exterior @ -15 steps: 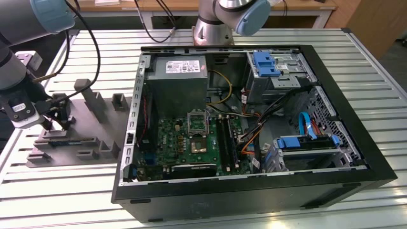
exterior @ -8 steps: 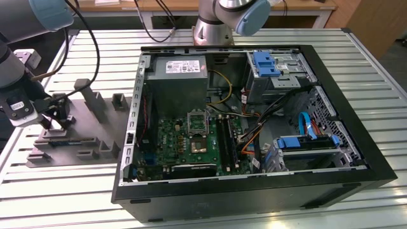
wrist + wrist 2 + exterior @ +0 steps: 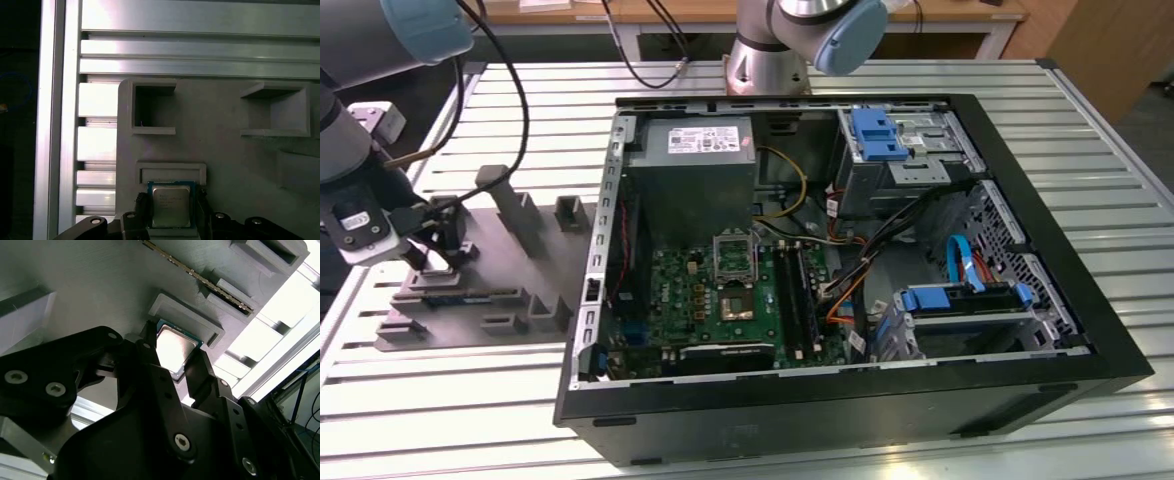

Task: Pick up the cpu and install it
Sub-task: 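Pick up the cpu and move it towards the insertion slot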

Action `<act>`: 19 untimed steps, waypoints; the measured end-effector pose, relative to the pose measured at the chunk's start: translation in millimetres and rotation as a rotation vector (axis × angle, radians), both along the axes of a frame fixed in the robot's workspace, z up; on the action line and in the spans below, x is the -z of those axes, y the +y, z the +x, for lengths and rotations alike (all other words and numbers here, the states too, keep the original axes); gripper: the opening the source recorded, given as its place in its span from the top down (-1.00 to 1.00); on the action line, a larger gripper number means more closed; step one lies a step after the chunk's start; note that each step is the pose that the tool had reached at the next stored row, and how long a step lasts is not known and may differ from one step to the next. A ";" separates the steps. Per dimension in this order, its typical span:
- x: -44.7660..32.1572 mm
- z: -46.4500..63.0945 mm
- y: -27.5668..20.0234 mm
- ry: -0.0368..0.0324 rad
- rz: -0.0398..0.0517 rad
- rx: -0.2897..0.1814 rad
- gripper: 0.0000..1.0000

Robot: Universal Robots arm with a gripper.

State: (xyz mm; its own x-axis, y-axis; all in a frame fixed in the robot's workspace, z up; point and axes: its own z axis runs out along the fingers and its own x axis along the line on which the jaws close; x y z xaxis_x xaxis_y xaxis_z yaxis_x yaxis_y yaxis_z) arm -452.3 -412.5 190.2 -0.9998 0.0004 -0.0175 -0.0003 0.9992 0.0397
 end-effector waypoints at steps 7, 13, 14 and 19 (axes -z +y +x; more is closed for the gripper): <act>-3.5 0.0 0.0 -0.0002 0.0001 0.000 0.06; -4.7 0.0 0.0 -0.0001 0.0001 0.000 0.06; -4.7 0.0 0.0 -0.0002 0.0001 0.000 0.06; -5.3 0.0 0.0 0.0000 0.0000 0.000 0.06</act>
State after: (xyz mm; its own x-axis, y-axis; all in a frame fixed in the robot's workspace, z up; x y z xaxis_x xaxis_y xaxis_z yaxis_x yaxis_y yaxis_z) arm -452.3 -412.5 195.5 -0.9998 0.0004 -0.0175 -0.0003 0.9992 0.0396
